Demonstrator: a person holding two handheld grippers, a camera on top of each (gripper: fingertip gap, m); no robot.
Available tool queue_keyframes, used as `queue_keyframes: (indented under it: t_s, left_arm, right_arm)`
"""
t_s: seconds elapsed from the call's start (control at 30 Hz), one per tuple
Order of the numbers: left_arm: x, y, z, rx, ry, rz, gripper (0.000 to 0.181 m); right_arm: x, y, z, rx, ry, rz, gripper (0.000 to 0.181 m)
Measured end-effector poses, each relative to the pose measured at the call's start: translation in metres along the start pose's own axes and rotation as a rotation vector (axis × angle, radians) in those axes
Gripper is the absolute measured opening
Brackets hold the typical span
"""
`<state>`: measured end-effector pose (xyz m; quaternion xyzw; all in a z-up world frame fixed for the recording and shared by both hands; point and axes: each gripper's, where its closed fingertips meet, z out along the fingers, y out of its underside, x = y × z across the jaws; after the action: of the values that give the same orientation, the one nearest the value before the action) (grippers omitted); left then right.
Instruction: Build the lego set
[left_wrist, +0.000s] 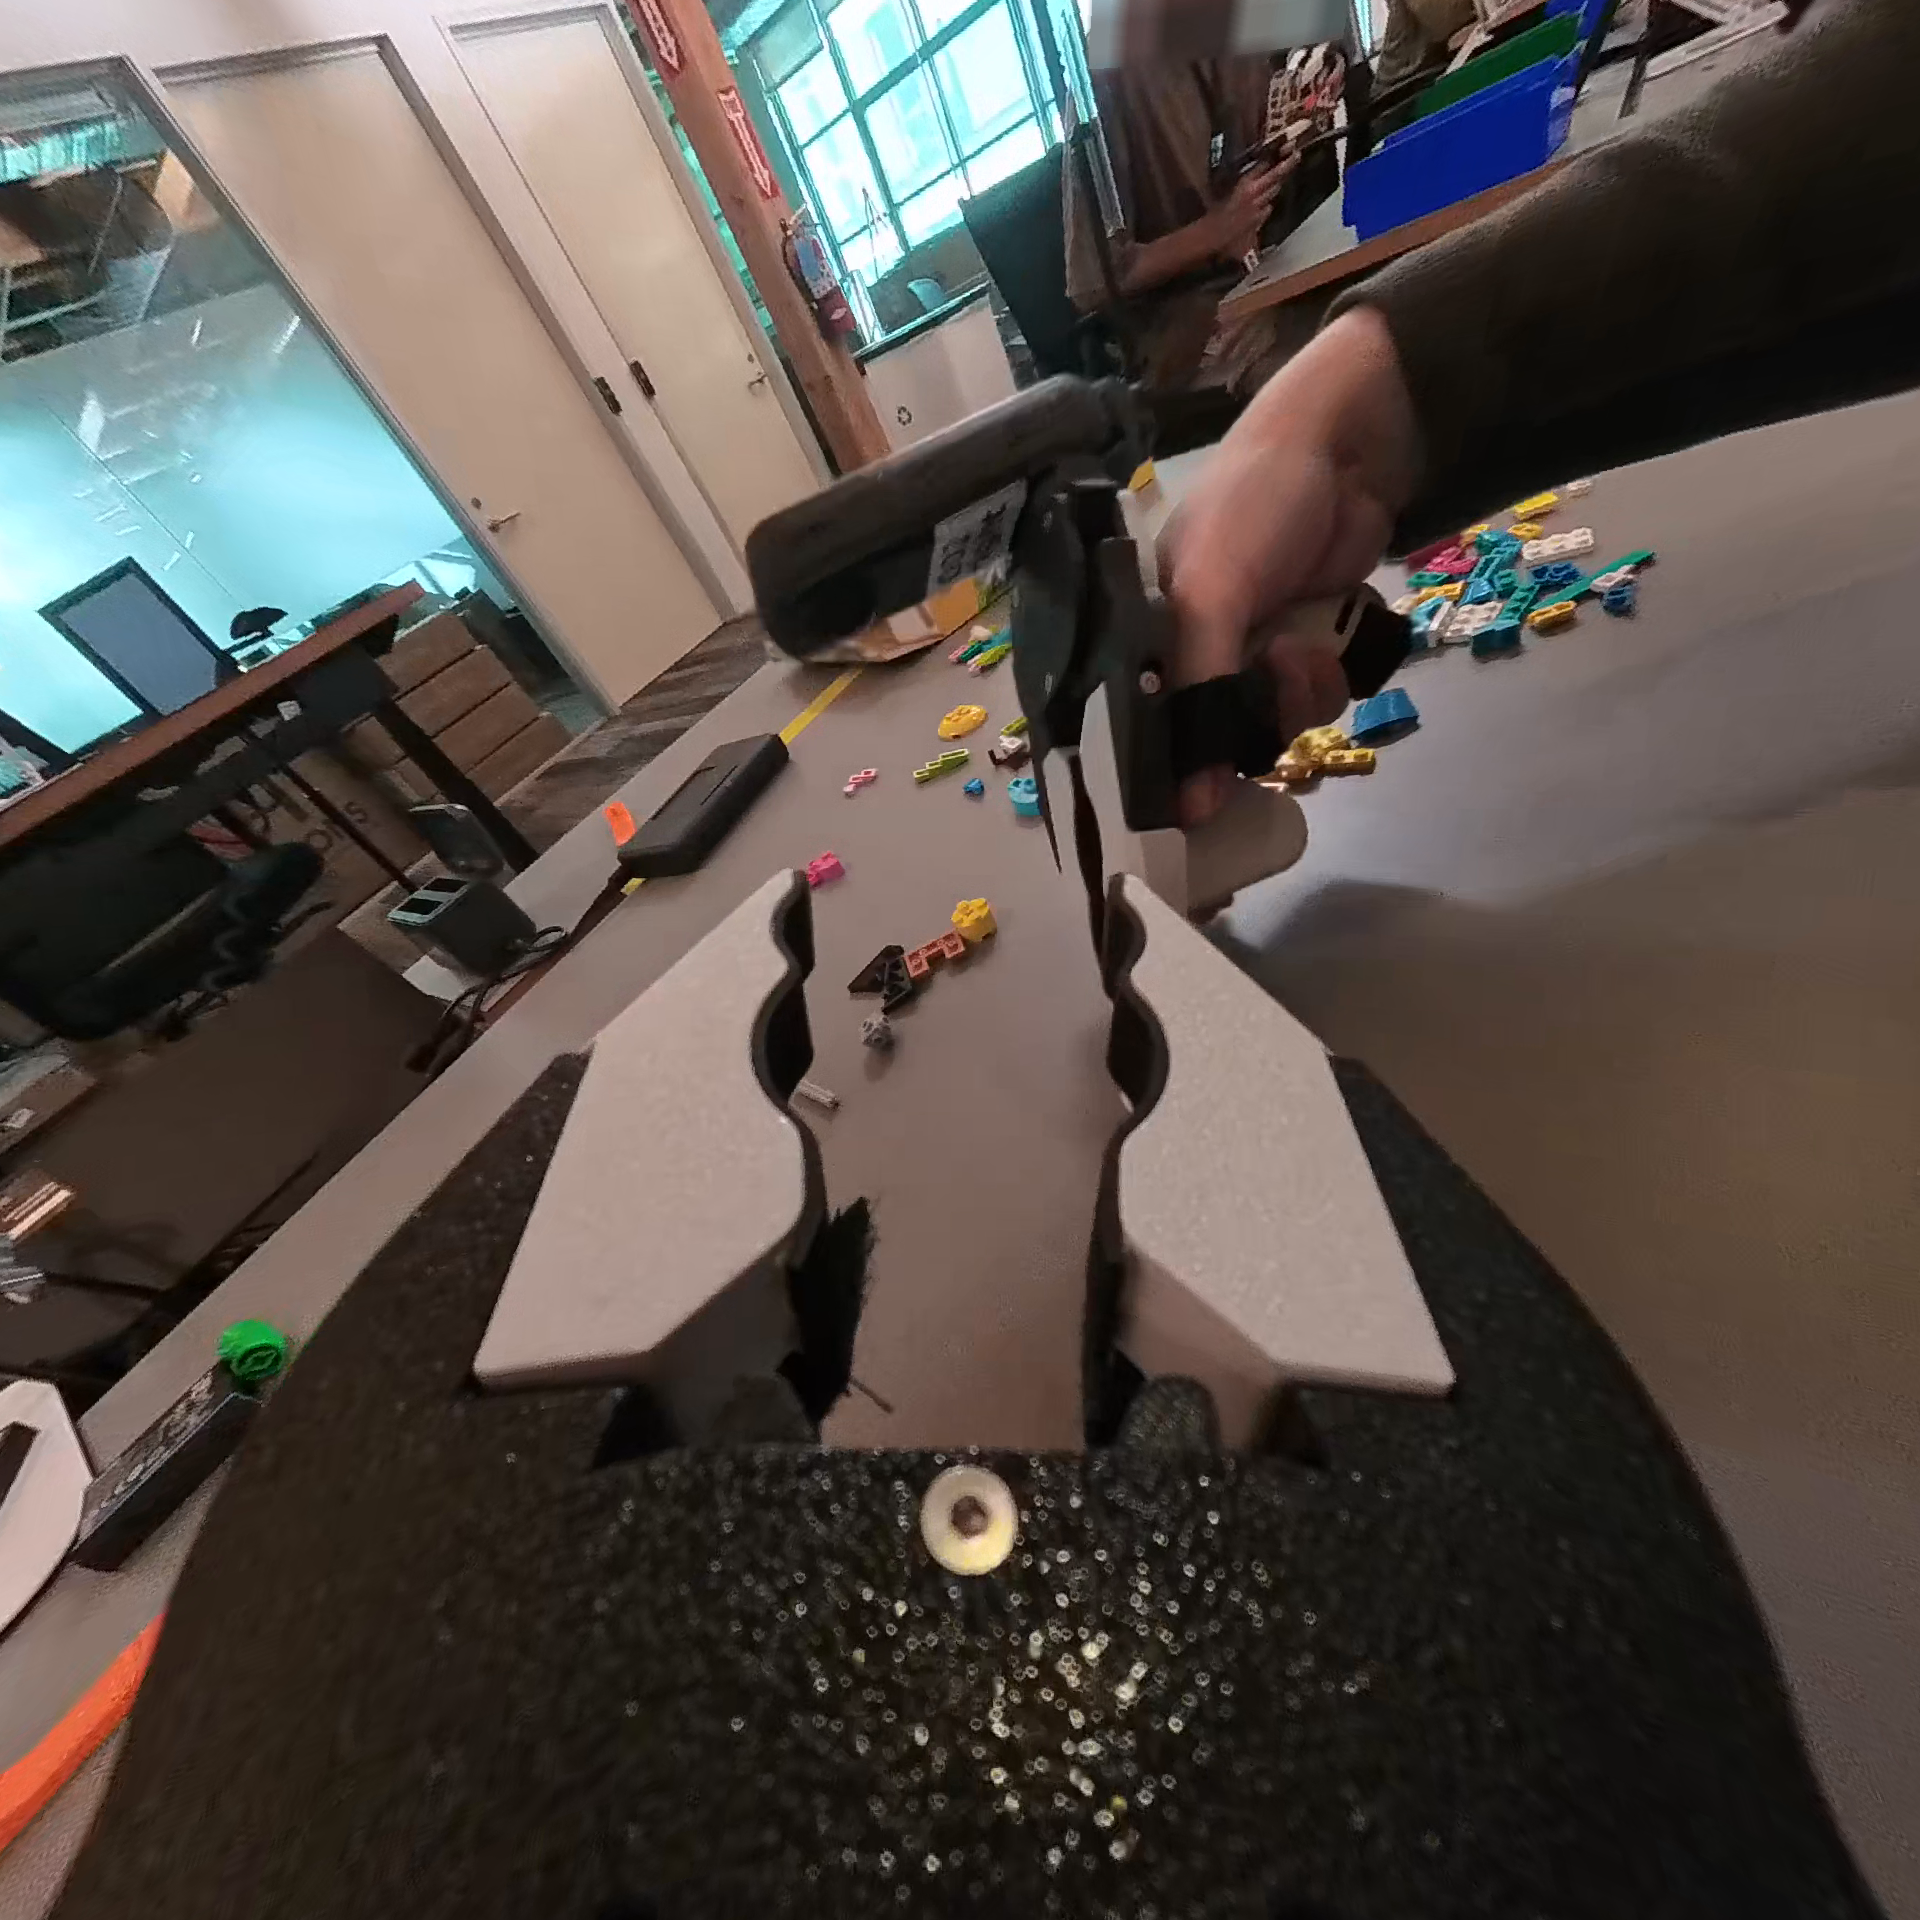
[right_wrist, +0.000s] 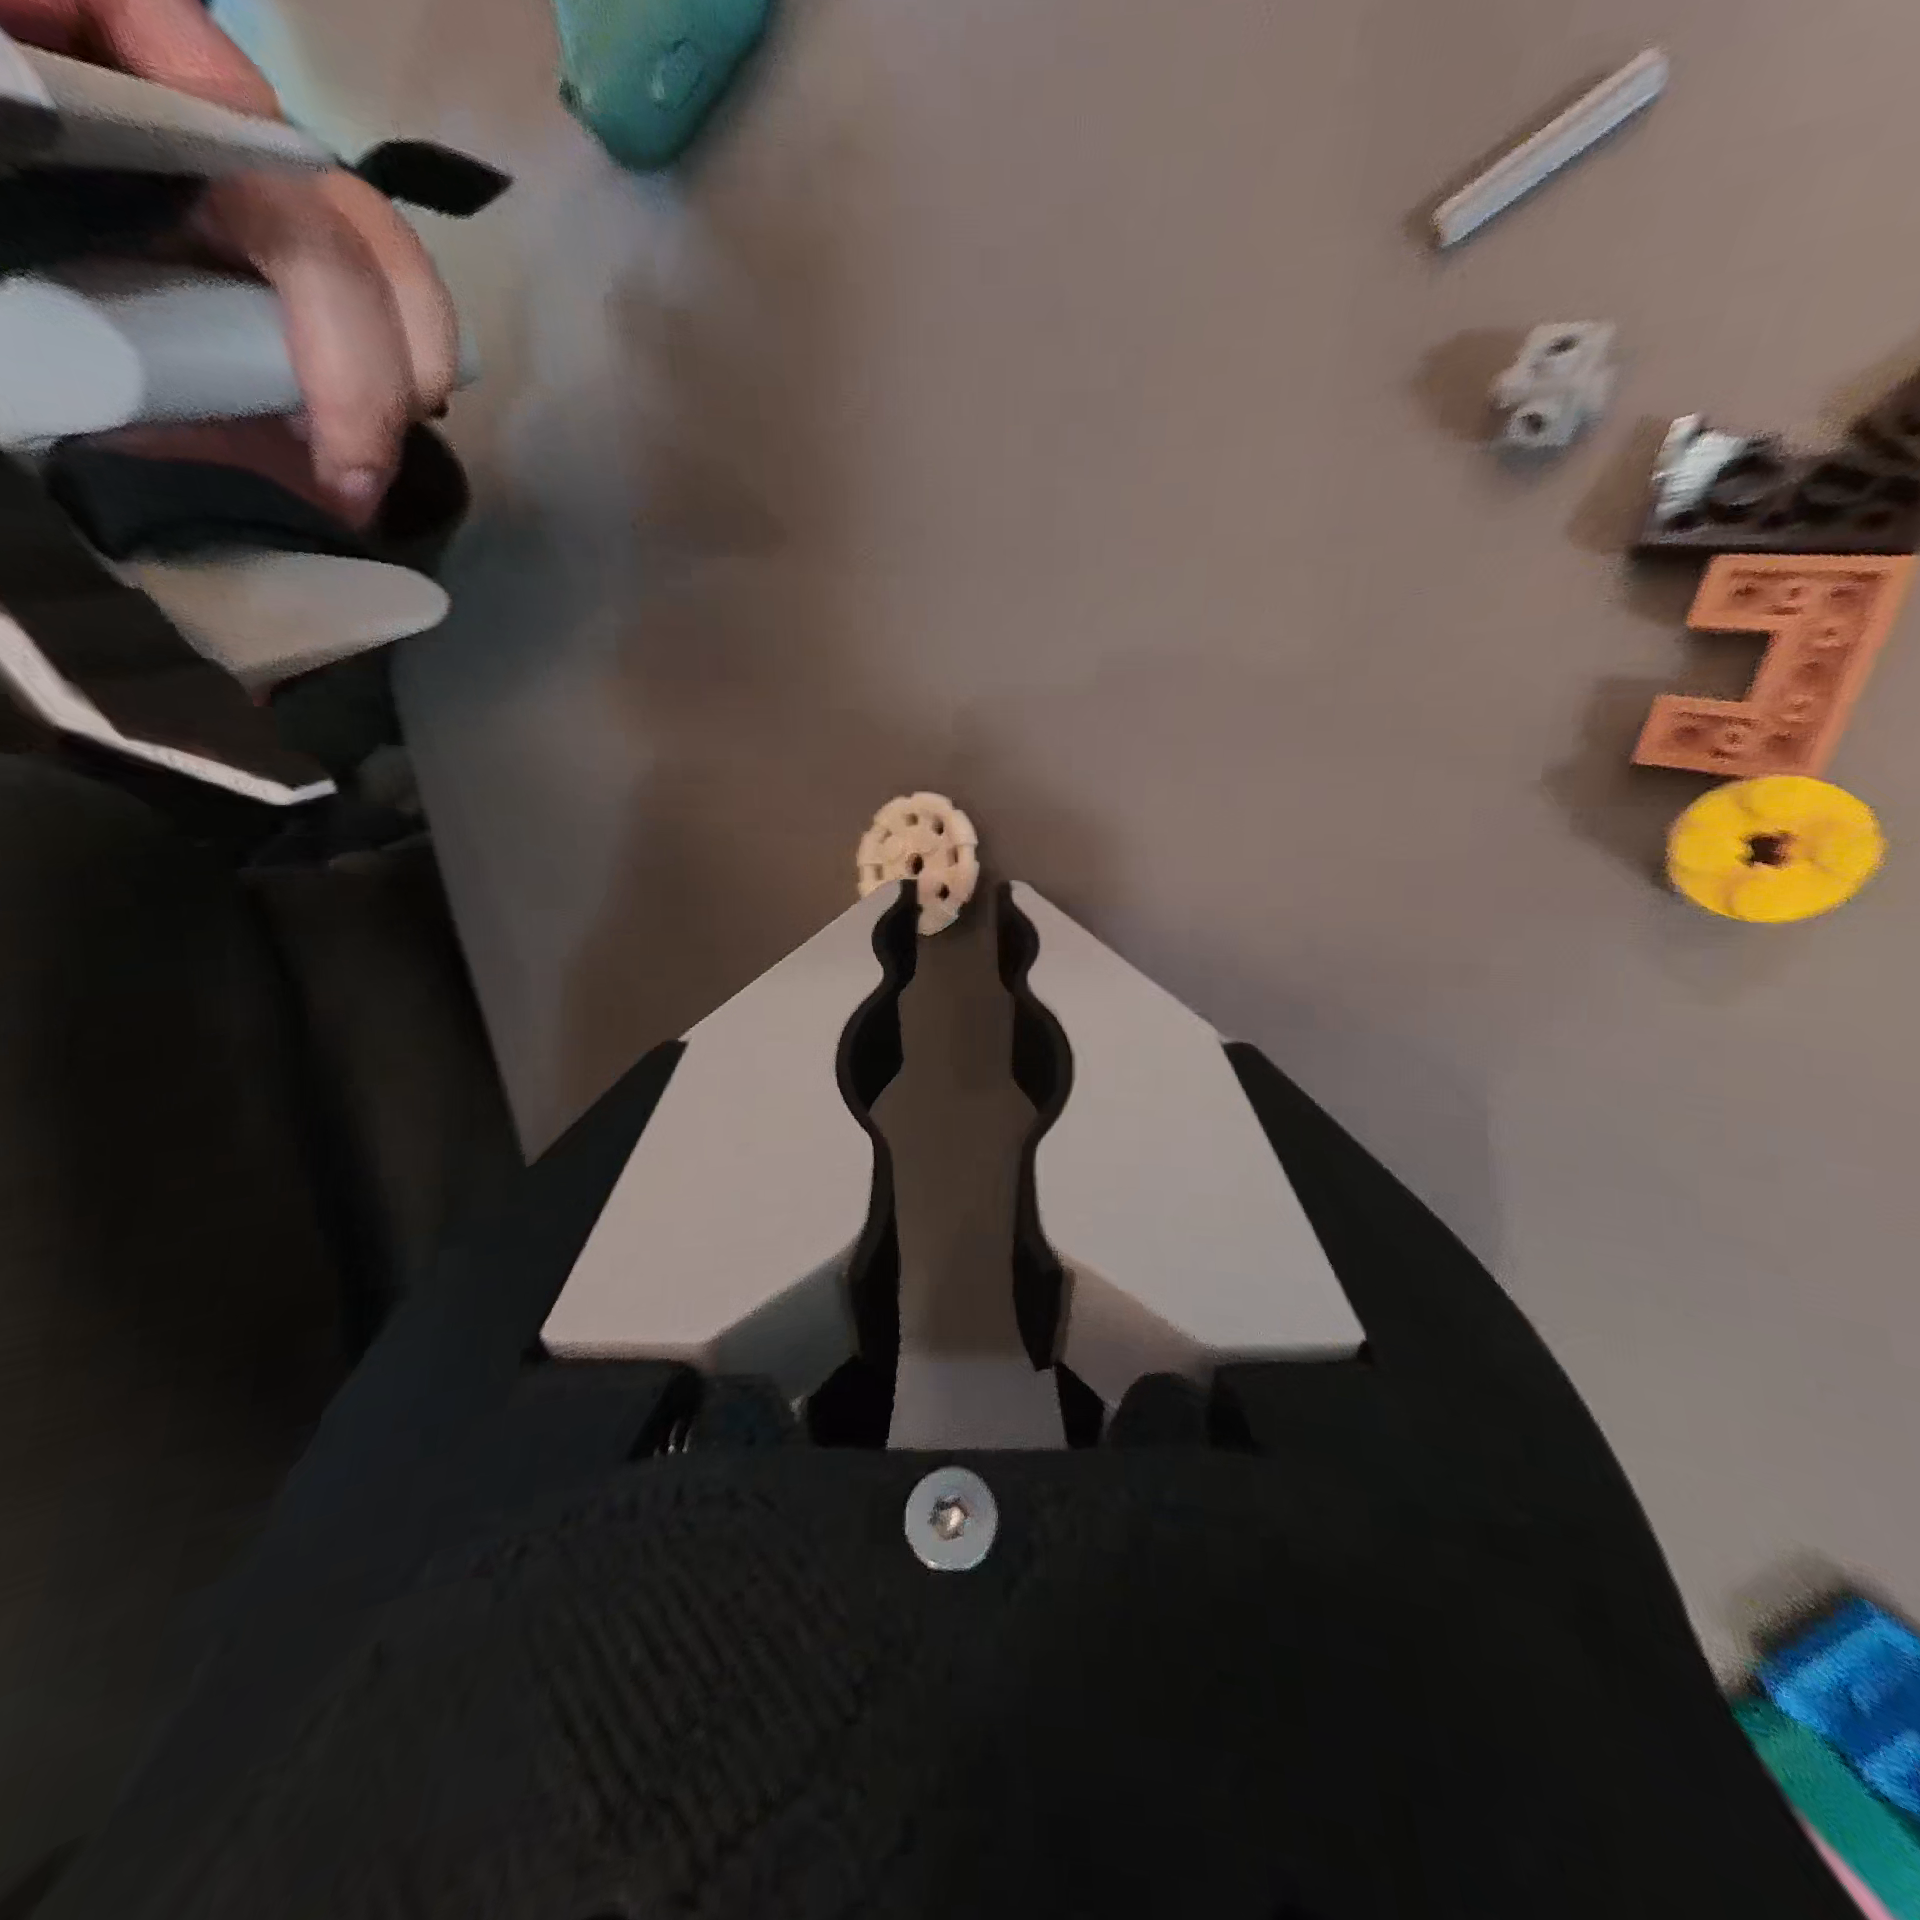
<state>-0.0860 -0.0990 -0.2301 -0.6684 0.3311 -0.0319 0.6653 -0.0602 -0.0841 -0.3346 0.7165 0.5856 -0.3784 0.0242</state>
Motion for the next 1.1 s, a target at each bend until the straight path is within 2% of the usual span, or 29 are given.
queue_keyframes:
  t_s: [0.07,0.17,0.27,0.33,0.4,0.47,0.53,0.77,1.0,1.1]
  left_arm:
    - [0.002,0.0,0.0,0.005,0.014,-0.005,0.047]
    - [0.0,-0.002,-0.002,0.049,-0.02,-0.008,0.044]
    - [-0.005,-0.004,-0.006,0.112,-0.095,-0.024,0.044]
    - [-0.009,-0.009,-0.009,0.157,-0.151,-0.038,0.045]
    - [-0.018,-0.014,-0.013,0.192,-0.224,-0.043,0.041]
    - [-0.023,-0.015,-0.015,0.207,-0.264,-0.057,0.033]
    - [-0.024,-0.011,-0.013,0.191,-0.265,-0.066,0.033]
    - [-0.021,-0.008,-0.011,0.171,-0.253,-0.039,0.033]
    - [-0.021,-0.006,-0.009,0.162,-0.235,-0.071,0.033]
    - [-0.02,-0.004,-0.007,0.153,-0.222,-0.081,0.033]
  right_arm:
    - [0.004,-0.005,-0.01,0.07,0.104,-0.027,0.035]
    - [0.009,-0.009,-0.04,0.218,0.278,-0.113,0.037]
    - [0.035,-0.008,-0.1,0.432,0.568,-0.183,0.037]
    - [0.061,0.004,-0.147,0.545,0.798,-0.219,0.031]
    - [0.083,0.024,-0.172,0.555,0.93,-0.212,0.023]
    - [0.098,0.036,-0.174,0.516,0.936,-0.191,0.018]
    - [0.115,0.04,-0.171,0.466,0.944,-0.179,0.014]
    - [0.154,0.025,-0.149,0.409,0.798,-0.045,0.014]
    - [0.167,0.022,-0.142,0.363,0.808,-0.038,0.014]
    - [0.167,0.021,-0.141,0.361,0.797,-0.057,0.007]
